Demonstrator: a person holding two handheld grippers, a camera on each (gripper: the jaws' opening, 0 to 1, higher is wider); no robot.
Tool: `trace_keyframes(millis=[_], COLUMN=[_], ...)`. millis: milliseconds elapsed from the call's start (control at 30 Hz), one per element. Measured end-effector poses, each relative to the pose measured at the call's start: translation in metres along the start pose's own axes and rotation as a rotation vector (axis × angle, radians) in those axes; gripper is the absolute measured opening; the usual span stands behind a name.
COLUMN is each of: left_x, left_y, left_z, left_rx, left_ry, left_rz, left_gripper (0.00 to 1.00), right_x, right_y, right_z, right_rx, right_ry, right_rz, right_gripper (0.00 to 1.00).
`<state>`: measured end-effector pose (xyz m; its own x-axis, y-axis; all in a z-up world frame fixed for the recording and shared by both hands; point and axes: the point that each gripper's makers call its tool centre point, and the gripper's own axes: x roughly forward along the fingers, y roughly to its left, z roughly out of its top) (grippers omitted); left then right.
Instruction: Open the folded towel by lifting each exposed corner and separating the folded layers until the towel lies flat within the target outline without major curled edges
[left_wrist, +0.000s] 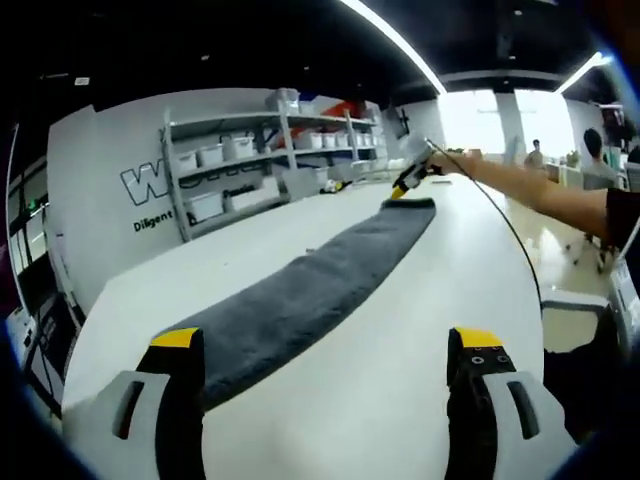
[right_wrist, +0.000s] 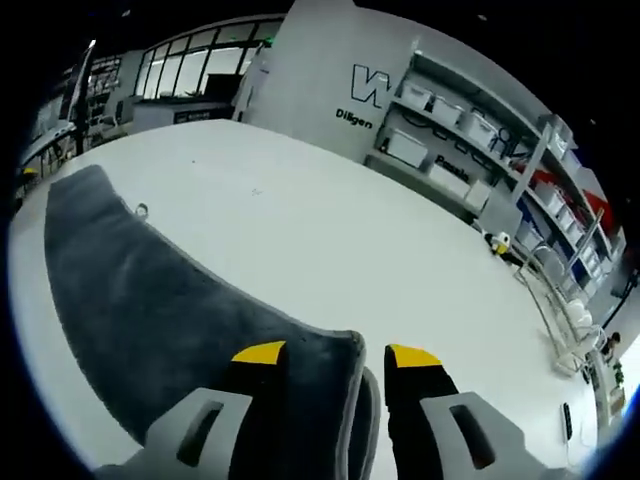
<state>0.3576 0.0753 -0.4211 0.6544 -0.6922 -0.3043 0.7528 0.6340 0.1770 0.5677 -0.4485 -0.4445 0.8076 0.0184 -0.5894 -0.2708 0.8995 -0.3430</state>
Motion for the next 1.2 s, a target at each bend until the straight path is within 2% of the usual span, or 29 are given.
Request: trace_keyframes(millis=[67, 167, 200, 267, 400, 433, 500, 567, 633, 733, 900, 1067, 1200], left_x=[-0.003, -0.004, -0.004, -0.003, 0.000, 0.001, 0.002, 0.002, 0.001, -0.002, -0.010, -0.015, -0.017], left_y=[-0.009, -0.015, -0.016, -0.023, -0.024, -0.023, -0.023, -0.022, -0.022, -0.017, -0.017, -0.019, -0.020], left_z=[0.006, 0.011, 0.011, 0.008, -0.001, -0.004, -0.008, -0.010, -0.011, -0.012, -0.008, -0.003, -0.002], left_rx=[0.021, 0.043, 0.044, 0.031, 0.029, 0.033, 0.029, 0.014, -0.003, -0.013, -0.018, -0.016, -0.016], left_ry=[-0.002, 0.001, 0.002, 0.013, 0.038, 0.051, 0.064, 0.059, 0.052, 0.047, 0.030, 0.007, 0.009], left_rz=[-0.008, -0.003, -0.004, -0.026, -0.027, -0.028, -0.031, -0.032, -0.038, -0.023, -0.020, -0.005, -0.005], left_gripper=[1.00, 1.00, 1.00, 1.00, 1.00, 1.00, 1.00, 1.00, 1.00, 1.00, 1.00, 0.99, 0.99], right_x=[0.009, 0.020, 0.021, 0.030, 0.039, 0.040, 0.044, 0.043, 0.042, 0.038, 0.019, -0.010, -0.035], right_y=[-0.003, -0.009, -0.009, -0.010, -0.010, -0.009, -0.007, -0.001, 0.001, 0.007, 0.017, 0.034, 0.040], right_z=[-0.010, -0.015, -0.015, -0.013, -0.024, -0.025, -0.014, -0.015, -0.017, -0.017, -0.007, 0.006, 0.013], right_rx=[-0.001, 0.006, 0.007, 0.055, 0.044, 0.040, 0.017, 0.006, -0.010, -0.038, -0.105, -0.217, -0.237], right_ry=[0.053, 0.069, 0.070, 0.033, 0.069, 0.069, 0.000, -0.004, -0.001, -0.006, -0.080, -0.215, -0.309], right_rz=[0.009, 0.007, 0.008, 0.045, 0.076, 0.079, 0.098, 0.122, 0.110, 0.130, 0.143, 0.178, 0.191], right_gripper=[0.35, 0.30, 0.29, 0.29, 0.16, 0.13, 0.07, 0.00, 0.00, 0.00, 0.00, 0.00, 0.00])
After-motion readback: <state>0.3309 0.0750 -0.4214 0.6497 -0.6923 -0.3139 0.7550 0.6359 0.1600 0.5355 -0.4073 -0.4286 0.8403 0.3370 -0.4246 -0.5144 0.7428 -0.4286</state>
